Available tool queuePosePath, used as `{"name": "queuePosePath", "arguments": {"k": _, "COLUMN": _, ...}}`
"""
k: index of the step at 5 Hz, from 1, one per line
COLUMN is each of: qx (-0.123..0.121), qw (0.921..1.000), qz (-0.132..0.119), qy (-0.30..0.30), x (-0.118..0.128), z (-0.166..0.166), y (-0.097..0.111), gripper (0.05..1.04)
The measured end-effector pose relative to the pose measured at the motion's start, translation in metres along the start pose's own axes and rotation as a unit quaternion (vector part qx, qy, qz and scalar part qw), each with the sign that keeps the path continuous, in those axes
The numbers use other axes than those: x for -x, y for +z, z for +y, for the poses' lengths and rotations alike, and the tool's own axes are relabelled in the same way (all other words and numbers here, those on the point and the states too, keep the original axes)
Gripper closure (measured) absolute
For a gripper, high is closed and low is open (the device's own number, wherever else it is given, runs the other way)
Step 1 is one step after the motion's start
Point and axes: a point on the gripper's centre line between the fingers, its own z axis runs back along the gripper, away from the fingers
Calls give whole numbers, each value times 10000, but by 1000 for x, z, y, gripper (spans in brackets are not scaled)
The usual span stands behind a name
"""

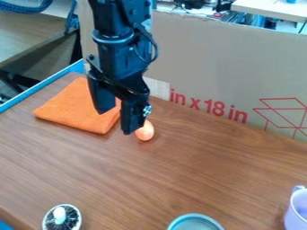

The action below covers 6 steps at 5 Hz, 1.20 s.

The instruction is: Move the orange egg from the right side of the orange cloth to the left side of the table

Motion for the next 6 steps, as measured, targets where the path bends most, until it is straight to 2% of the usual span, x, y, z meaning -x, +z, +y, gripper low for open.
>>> {"name": "queuePosePath", "arguments": {"k": 1, "qx": 36, "qw": 9999, "qz": 118, "qy": 13, "x": 1, "z": -1, "y": -6, "gripper": 83}}
{"name": "queuePosePath", "arguments": {"k": 2, "qx": 71, "qw": 9992, "qz": 31, "qy": 379, "x": -20, "z": 12, "y": -9, "gripper": 83}}
{"name": "queuePosePath", "arguments": {"k": 3, "qx": 177, "qw": 9942, "qz": 184, "qy": 1047, "x": -46, "z": 28, "y": -32, "gripper": 83}}
{"name": "queuePosePath", "arguments": {"k": 4, "qx": 110, "qw": 9888, "qz": 356, "qy": 1448, "x": -66, "z": 38, "y": -47, "gripper": 83}}
{"name": "queuePosePath", "arguments": {"k": 5, "qx": -33, "qw": 9783, "qz": 565, "qy": 1994, "x": -81, "z": 47, "y": -64, "gripper": 83}}
{"name": "queuePosePath", "arguments": {"k": 6, "qx": -302, "qw": 9640, "qz": 743, "qy": 2535, "x": -84, "z": 55, "y": -67, "gripper": 83}}
